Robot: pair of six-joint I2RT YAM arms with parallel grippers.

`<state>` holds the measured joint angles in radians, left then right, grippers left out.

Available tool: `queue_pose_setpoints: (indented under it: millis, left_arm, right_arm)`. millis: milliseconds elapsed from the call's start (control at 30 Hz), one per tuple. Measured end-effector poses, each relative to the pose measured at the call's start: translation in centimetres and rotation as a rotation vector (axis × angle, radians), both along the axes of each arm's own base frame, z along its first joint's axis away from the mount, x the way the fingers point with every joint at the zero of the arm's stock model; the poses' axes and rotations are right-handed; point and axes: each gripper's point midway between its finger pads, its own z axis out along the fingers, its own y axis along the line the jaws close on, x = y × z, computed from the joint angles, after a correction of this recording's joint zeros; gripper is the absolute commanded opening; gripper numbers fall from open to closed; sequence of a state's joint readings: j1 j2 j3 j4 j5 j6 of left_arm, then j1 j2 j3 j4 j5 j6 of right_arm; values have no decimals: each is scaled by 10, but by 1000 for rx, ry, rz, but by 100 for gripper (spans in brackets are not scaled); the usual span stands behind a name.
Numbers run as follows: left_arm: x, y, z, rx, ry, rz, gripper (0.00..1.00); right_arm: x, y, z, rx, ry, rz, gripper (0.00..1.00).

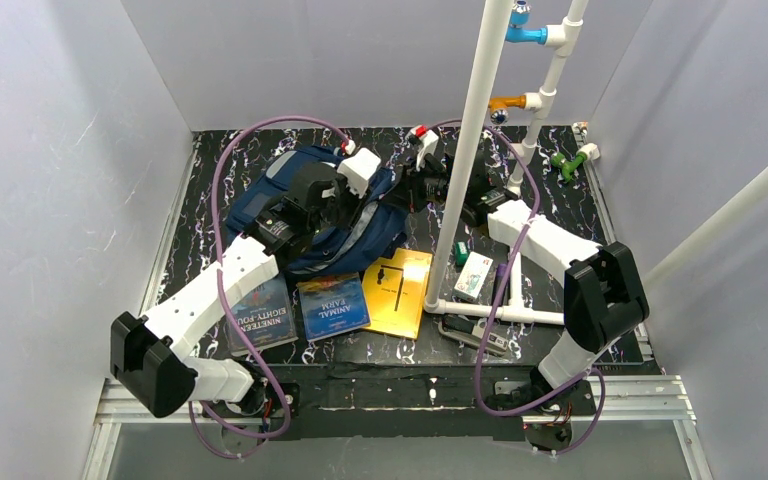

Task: Pack the student bag
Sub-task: Unzip the student bag at the center of the board.

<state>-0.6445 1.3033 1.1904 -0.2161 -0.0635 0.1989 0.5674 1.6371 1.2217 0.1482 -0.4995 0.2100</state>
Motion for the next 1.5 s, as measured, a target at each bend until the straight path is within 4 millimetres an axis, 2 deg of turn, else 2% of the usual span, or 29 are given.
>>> queue_pose_setpoints:
  millis: [200,333,400,500,567,700,767,833,867,933,1067,1200,1367,1500]
  left_arm:
    - [-2,1,-5,-24,18,24,48]
    - [-2,-1,-5,-48,27,34,46]
    - [0,-1,-7,-48,34,40,40]
    - [5,-3,-14,-35,55,55,23]
    - [11,-6,-20,-15,77,65,22]
    - [20,-14,-30,9,117,66,25]
    - [19,-14,-36,15,134,66,23]
    - [19,-14,-38,17,144,66,5]
    - [19,-15,-38,18,149,66,0]
    - [21,-16,-36,24,153,65,0]
    - [23,-14,-30,55,143,64,0]
    - [22,-6,-17,91,99,63,0]
    - [14,9,10,109,21,64,0]
    - [0,21,37,81,-45,56,0]
  right_arm:
    - [-3,3,12,35,104,-28,1]
    - [-4,4,17,45,120,-32,1]
    - [-5,4,15,41,130,-32,1]
    - [-7,5,13,36,138,-31,1]
    - [-8,5,12,32,140,-31,1]
    - [-9,6,12,29,140,-32,1]
    - [-9,7,12,28,139,-31,1]
    - [-10,7,12,28,139,-29,1]
    - [-10,7,12,27,139,-29,1]
    - [-9,7,11,25,136,-37,1]
    - [-2,4,11,4,91,-64,1]
    - [5,-2,18,-34,-46,-111,1]
    - [19,-4,23,-80,-183,-128,1]
    - [45,-7,11,-155,-290,-148,1]
